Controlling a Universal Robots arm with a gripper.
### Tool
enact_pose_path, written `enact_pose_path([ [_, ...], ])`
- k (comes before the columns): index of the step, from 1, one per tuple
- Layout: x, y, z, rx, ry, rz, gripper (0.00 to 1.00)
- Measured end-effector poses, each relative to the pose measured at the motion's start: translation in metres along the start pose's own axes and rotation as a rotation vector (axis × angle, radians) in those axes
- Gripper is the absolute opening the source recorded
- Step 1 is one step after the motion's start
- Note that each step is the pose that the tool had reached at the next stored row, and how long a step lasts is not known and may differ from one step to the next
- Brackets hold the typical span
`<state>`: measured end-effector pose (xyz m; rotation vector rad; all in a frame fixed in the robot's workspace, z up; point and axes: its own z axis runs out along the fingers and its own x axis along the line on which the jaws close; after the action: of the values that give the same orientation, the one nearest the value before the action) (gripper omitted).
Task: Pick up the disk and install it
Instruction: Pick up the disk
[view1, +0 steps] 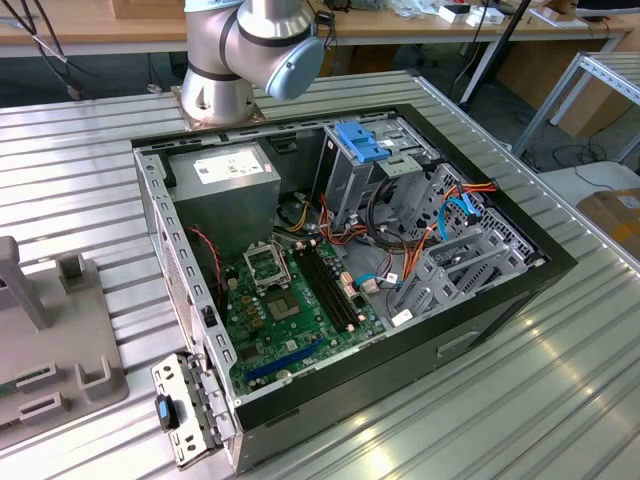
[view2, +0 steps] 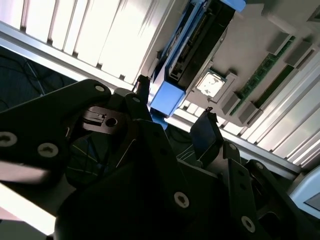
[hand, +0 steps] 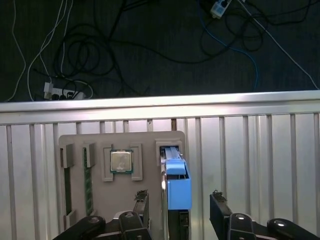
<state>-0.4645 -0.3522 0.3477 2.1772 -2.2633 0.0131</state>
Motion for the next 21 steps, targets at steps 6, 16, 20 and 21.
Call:
enact_pose_path([
  [6,0.0000,0.0000,0.0036,0.0001,-0.0002,-0.001,0.60],
  [16,-0.0001,0.0003,0.0142,-0.0001,-0.0109,-0.001,0.60],
  [20,-0.0001,0.0015,0.0274,-0.0003,-0.0110,-0.001,0.60],
  [21,-0.0001,0.0015,0.0291,-0.0004,-0.0109,-0.001,0.60],
])
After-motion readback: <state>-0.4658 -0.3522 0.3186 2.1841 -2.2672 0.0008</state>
